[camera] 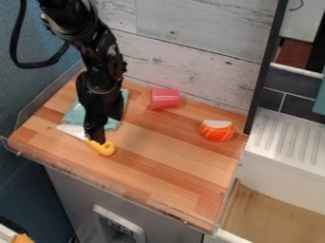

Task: Move the yellow knife to the lower right side of the table

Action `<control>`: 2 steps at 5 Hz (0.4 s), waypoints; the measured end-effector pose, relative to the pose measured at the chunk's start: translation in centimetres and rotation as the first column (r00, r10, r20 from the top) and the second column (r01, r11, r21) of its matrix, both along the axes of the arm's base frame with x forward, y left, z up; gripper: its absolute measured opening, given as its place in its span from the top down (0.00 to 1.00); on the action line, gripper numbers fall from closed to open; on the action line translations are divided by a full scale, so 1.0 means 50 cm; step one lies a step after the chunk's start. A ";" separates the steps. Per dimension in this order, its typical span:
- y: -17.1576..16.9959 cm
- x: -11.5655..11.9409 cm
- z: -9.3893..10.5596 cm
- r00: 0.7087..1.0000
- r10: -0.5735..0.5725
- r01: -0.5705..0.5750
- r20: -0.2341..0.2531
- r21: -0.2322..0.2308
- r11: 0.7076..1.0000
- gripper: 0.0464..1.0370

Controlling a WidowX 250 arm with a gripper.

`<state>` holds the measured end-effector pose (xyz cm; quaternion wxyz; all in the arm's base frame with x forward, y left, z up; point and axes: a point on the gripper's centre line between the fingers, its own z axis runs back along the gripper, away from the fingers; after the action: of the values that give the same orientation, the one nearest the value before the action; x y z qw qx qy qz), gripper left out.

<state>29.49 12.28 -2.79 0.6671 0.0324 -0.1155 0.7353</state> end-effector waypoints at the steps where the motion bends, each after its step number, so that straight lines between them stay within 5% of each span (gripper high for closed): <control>1: 0.008 -0.012 -0.024 0.999 0.005 -0.005 -0.038 0.015 1.000 0.04; 2: 0.014 -0.021 -0.039 0.998 0.017 -0.015 -0.062 0.031 0.999 0.04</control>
<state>28.47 13.00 -4.76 0.6640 0.0664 -0.1053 0.7373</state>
